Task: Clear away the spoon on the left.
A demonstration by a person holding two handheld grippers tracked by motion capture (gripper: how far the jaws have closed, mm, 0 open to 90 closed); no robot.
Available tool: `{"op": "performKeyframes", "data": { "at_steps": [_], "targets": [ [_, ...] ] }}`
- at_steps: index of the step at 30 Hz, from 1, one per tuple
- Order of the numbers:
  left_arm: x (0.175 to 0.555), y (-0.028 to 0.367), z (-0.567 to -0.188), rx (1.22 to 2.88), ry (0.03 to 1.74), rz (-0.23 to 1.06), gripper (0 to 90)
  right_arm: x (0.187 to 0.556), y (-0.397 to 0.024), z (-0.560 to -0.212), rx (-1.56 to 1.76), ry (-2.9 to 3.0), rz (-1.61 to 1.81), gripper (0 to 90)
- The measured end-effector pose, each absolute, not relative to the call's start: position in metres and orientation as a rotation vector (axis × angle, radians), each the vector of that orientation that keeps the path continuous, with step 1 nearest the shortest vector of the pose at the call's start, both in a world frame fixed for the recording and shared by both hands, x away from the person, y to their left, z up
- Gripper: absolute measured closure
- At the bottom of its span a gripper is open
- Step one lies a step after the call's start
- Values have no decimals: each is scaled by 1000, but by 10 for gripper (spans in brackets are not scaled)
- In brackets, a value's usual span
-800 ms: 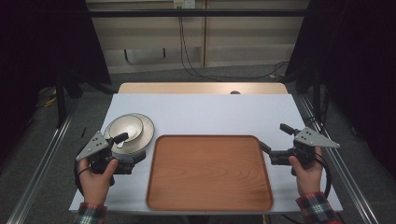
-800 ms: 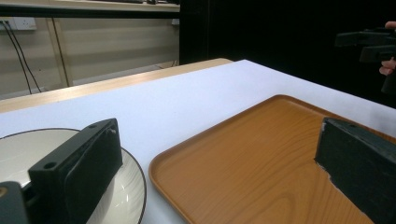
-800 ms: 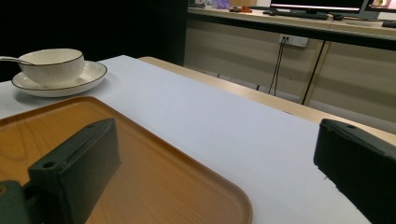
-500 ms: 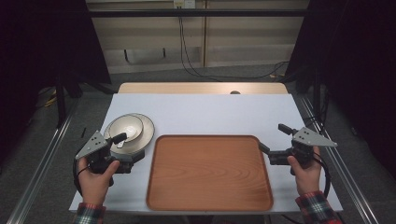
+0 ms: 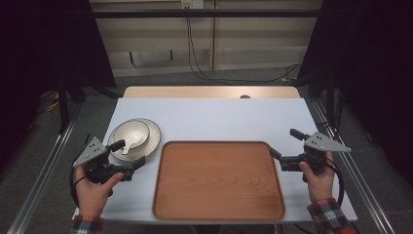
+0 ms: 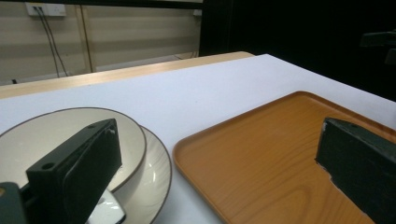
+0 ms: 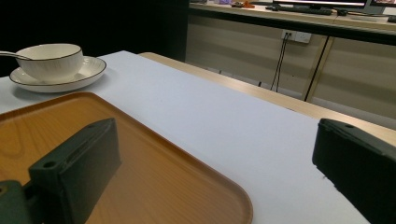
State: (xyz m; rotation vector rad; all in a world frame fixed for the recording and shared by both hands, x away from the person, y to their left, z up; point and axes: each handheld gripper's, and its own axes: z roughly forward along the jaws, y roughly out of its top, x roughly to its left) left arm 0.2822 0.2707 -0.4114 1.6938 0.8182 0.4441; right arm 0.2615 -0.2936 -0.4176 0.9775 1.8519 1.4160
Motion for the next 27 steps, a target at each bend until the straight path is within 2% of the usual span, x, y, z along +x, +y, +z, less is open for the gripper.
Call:
{"op": "performKeyframes", "data": {
  "at_steps": [18, 27],
  "targets": [
    [283, 282, -413, 1658, 910, 490, 0, 262, -292, -418, 985, 1857, 1411, 6],
    [281, 290, -414, 1636, 938, 511, 45, 263, -291, -418, 982, 1864, 1404, 9]
  ]
}}
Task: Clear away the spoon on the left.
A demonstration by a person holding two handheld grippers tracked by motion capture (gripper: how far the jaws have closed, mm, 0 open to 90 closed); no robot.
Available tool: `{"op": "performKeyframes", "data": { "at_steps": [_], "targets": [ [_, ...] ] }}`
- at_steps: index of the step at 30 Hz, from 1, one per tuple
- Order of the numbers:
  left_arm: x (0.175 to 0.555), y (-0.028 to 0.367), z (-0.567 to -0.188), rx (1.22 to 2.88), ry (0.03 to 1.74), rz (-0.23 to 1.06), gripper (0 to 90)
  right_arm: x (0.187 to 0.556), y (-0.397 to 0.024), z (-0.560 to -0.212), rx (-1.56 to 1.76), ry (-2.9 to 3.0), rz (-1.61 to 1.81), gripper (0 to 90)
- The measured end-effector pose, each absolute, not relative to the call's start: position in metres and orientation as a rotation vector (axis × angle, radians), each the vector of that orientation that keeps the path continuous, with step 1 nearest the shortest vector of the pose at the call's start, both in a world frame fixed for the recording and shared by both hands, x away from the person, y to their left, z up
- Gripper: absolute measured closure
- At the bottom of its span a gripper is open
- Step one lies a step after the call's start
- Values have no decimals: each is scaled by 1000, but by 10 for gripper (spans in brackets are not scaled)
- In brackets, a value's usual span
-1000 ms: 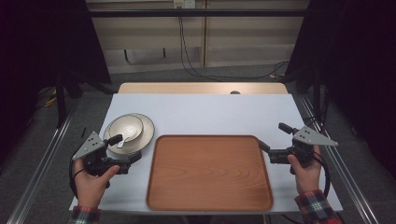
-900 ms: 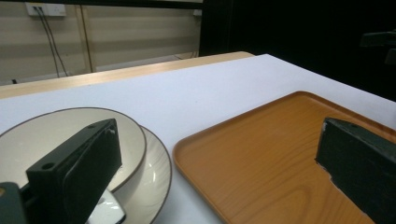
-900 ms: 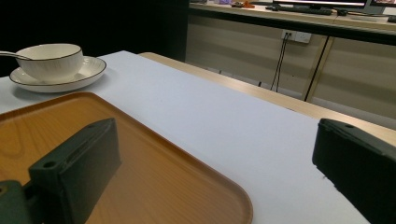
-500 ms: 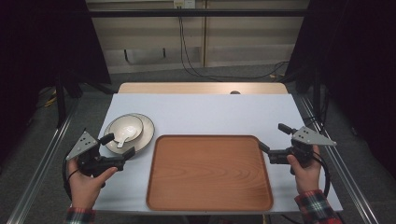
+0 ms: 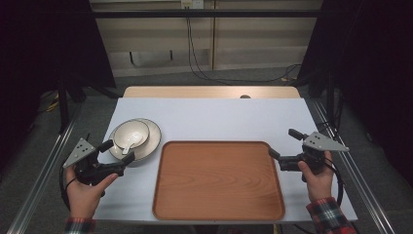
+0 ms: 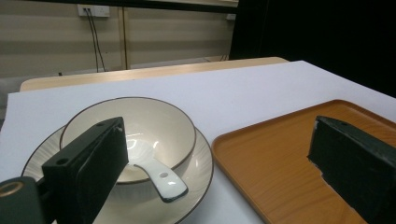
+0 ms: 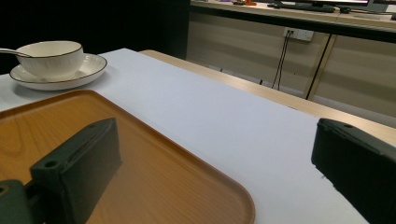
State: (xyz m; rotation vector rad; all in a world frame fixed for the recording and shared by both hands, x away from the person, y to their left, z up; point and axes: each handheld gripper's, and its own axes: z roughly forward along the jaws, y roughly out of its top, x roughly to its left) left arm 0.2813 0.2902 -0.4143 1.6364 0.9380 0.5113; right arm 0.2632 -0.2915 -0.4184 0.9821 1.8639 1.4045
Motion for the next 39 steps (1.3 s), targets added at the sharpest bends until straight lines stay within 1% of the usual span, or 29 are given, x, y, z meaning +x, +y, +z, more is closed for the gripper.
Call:
{"op": "performKeyframes", "data": {
  "at_steps": [10, 19, 24, 26, 30, 32, 34, 36, 39],
  "targets": [
    [281, 293, -417, 1642, 965, 533, 76, 264, -291, -419, 978, 1865, 1406, 11],
    [280, 296, -422, 1657, 1014, 581, 116, 264, -290, -419, 977, 1866, 1407, 13],
    [282, 297, -428, 1661, 1029, 612, 159, 265, -290, -419, 973, 1868, 1407, 13],
    [284, 296, -431, 1664, 1046, 618, 189, 265, -290, -419, 975, 1866, 1407, 13],
    [289, 299, -438, 1658, 1085, 572, 248, 265, -289, -419, 970, 1869, 1411, 13],
    [290, 299, -440, 1652, 1089, 569, 300, 264, -289, -419, 972, 1864, 1407, 13],
    [291, 298, -442, 1659, 1086, 571, 310, 265, -289, -419, 974, 1866, 1407, 13],
    [292, 297, -444, 1665, 1095, 562, 361, 265, -289, -419, 976, 1866, 1406, 13],
    [293, 296, -447, 1679, 1101, 559, 392, 265, -289, -419, 970, 1867, 1412, 13]
  ]
}}
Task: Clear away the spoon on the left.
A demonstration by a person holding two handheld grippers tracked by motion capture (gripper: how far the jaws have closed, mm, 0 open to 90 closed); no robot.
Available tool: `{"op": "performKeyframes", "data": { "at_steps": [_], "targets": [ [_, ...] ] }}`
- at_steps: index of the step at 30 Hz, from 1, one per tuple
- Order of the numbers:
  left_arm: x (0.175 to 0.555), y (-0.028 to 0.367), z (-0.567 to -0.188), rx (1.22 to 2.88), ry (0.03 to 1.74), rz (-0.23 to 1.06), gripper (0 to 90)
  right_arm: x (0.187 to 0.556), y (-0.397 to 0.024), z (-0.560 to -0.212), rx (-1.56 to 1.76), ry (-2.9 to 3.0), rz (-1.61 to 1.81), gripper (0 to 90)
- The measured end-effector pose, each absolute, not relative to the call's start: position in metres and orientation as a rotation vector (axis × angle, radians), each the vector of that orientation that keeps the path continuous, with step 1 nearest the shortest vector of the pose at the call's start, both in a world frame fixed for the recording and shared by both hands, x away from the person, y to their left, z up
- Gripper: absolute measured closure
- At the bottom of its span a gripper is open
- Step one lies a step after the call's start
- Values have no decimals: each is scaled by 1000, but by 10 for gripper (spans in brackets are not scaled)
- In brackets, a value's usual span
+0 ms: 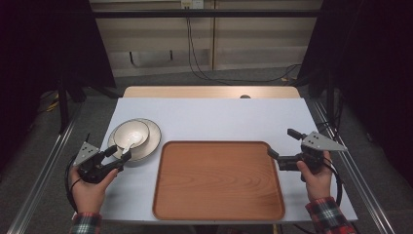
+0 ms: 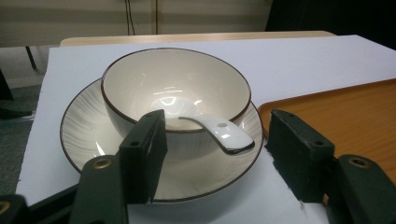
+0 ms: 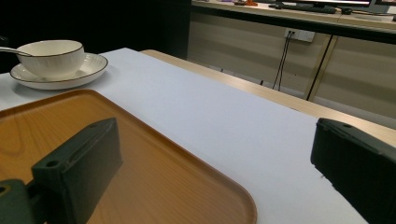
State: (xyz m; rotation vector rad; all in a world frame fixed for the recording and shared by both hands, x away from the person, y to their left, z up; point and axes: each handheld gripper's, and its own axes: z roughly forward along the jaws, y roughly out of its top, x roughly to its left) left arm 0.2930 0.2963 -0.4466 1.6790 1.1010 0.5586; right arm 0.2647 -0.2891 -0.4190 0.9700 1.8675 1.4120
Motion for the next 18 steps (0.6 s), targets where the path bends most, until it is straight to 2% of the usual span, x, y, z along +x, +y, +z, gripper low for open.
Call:
{"op": "performKeyframes", "data": {
  "at_steps": [9, 18],
  "targets": [
    [294, 295, -451, 1674, 1123, 528, 542, 265, -289, -419, 971, 1869, 1410, 13],
    [294, 295, -452, 1649, 1140, 516, 575, 265, -288, -419, 969, 1874, 1412, 13]
  ]
}}
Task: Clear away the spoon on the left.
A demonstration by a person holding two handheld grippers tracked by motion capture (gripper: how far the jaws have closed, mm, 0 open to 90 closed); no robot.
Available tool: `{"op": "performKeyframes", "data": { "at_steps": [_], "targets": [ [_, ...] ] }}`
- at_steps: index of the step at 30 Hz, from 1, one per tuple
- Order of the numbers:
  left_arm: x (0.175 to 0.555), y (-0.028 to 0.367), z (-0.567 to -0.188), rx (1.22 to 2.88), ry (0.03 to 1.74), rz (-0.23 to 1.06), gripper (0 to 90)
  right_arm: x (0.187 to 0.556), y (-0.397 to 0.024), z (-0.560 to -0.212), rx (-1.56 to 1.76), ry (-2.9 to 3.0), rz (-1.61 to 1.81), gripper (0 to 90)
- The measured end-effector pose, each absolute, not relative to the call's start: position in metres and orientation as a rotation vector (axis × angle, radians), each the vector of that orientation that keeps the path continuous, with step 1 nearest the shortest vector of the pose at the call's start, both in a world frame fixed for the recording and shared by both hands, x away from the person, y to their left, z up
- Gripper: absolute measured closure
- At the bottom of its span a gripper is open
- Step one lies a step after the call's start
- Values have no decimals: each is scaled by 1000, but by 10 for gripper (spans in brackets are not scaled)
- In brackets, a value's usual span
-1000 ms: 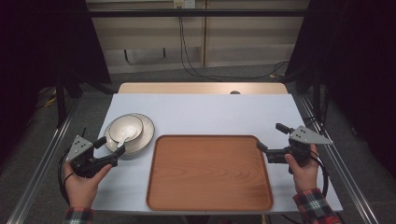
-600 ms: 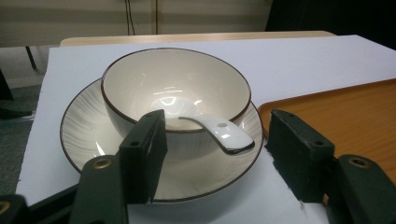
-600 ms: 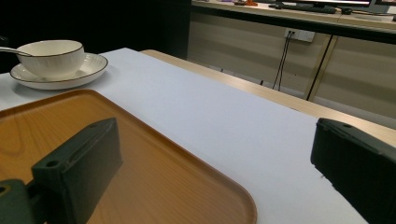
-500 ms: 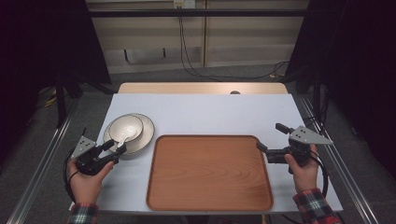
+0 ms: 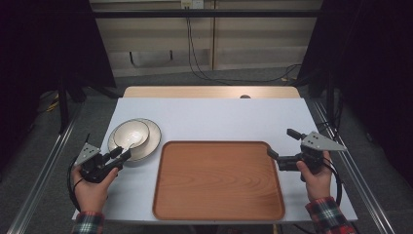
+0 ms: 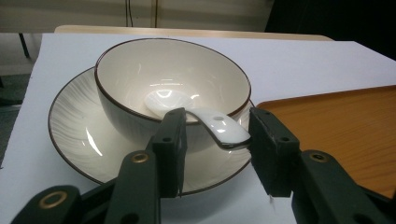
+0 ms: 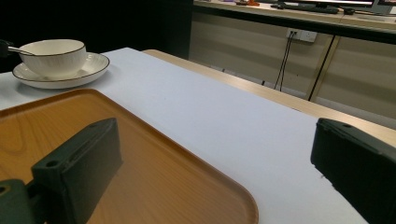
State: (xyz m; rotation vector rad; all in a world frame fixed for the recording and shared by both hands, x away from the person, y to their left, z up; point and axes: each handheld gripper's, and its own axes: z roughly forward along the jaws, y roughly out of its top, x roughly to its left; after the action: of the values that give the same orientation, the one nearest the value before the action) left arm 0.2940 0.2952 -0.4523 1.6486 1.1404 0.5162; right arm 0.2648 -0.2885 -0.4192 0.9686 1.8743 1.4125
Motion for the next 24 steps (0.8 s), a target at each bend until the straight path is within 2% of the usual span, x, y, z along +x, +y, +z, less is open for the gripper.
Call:
{"op": "performKeyframes", "data": {
  "at_steps": [14, 24],
  "targets": [
    [294, 299, -452, 1612, 1168, 492, 724, 265, -288, -419, 964, 1878, 1408, 13],
    [295, 302, -450, 1582, 1167, 504, 772, 265, -289, -419, 966, 1879, 1406, 13]
  ]
}}
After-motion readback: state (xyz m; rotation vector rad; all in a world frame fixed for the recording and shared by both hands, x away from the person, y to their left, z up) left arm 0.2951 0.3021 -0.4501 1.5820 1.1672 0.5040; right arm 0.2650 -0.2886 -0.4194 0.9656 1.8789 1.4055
